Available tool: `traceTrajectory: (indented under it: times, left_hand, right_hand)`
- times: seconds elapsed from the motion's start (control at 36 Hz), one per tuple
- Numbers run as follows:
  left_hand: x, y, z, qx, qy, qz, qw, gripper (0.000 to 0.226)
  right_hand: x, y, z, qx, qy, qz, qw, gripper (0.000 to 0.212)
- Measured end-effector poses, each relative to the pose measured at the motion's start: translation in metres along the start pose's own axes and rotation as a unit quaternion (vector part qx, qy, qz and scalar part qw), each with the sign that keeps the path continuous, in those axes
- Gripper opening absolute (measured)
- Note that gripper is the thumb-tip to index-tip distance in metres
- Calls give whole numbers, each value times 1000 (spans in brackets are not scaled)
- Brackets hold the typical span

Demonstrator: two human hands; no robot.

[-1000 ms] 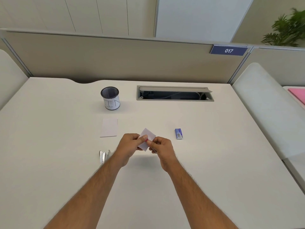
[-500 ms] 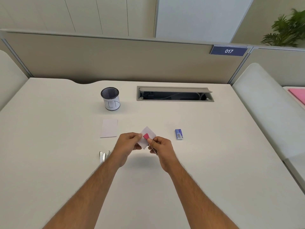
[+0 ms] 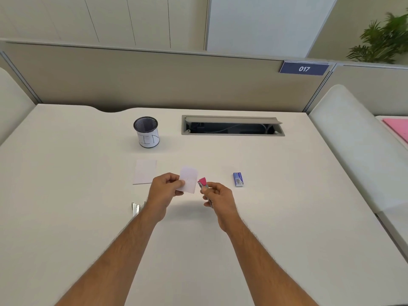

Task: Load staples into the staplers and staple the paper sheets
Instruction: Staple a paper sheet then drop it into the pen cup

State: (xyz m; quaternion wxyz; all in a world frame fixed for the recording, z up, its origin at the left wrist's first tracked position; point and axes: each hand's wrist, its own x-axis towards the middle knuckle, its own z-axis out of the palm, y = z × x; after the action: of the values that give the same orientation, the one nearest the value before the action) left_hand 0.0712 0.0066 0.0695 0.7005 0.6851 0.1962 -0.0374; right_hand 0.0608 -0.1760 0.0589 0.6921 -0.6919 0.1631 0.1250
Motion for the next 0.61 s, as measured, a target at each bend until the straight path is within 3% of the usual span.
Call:
traceTrajectory:
  times: [0.17, 0.39, 0.61]
  left_hand:
    - [3, -2, 0, -3, 29, 2, 1000, 8]
    - [5, -4, -6, 3, 57, 3, 998, 7]
    - [5, -3, -13, 4, 66, 13, 998, 12]
  right_hand:
    - [-2, 1, 5, -180, 106, -22, 978, 8]
    - [-12, 12, 16, -368, 108, -8, 924, 11]
    - [-12, 28, 24, -426, 115, -44, 896, 20]
